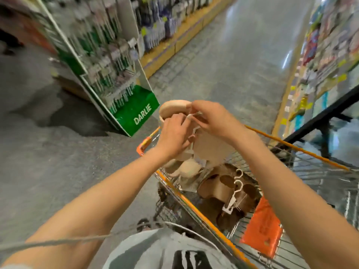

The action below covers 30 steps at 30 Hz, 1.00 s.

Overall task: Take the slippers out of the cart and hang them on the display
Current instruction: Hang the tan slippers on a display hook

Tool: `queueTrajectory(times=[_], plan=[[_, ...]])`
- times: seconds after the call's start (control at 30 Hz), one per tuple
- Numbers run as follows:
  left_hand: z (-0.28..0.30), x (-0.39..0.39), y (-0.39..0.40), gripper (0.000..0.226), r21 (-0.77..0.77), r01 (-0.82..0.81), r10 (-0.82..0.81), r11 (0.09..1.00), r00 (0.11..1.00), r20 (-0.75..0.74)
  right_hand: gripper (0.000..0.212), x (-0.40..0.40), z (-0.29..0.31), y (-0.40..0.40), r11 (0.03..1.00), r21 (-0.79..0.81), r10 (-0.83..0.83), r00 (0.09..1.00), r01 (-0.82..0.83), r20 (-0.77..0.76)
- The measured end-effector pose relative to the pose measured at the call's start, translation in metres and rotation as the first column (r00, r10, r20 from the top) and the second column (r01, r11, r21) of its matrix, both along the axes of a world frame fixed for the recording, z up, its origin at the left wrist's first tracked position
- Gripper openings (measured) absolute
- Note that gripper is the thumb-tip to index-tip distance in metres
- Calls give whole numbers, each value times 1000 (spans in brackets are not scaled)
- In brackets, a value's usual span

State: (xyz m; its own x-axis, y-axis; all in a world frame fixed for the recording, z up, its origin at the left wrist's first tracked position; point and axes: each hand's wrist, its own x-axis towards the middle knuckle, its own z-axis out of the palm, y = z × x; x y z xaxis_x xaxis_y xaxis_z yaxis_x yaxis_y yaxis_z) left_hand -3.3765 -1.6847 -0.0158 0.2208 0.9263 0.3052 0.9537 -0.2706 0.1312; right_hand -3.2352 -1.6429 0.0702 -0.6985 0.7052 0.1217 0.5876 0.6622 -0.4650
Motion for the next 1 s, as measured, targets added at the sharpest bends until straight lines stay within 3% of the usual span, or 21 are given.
queueTrajectory(times=[0.07, 0.13, 0.23, 0.3, 0.37, 0.47, 0.7, 0.83, 1.0], plan=[[7, -37, -15, 51, -25, -107, 103, 994, 987, -126, 15, -39, 11, -2, 997, -7, 71, 997, -71, -12], [13, -74, -33, 46, -21, -232, 226, 973, 962, -156, 17, -80, 21, -10, 986, -18, 164, 986, -165, -40], [21, -124, -67, 28, 60, -370, 375, 927, 921, -103, 16, -142, 30, -25, 953, 15, 302, 951, -302, -73], [29, -153, -93, 23, 128, -478, 476, 869, 878, 50, 12, -186, 34, -40, 929, 31, 370, 921, -369, -118], [38, -181, -121, 25, 154, -604, 562, 782, 790, 245, 13, -230, 38, -61, 899, 26, 435, 887, -436, -156], [46, -223, -166, 12, 131, -754, 678, 644, 641, 361, 12, -290, 39, -94, 847, 47, 529, 829, -530, -182], [48, -304, -272, 18, 59, -945, 897, 322, 324, 300, 16, -419, 33, -181, 651, 68, 751, 627, -756, -208], [55, -337, -329, 28, -20, -992, 989, 125, 122, 88, 20, -482, 35, -243, 518, 46, 829, 488, -854, -271], [49, -372, -388, 19, 61, -990, 990, -129, -125, 70, 16, -550, 31, -302, 280, -51, 889, 279, -959, -362]])
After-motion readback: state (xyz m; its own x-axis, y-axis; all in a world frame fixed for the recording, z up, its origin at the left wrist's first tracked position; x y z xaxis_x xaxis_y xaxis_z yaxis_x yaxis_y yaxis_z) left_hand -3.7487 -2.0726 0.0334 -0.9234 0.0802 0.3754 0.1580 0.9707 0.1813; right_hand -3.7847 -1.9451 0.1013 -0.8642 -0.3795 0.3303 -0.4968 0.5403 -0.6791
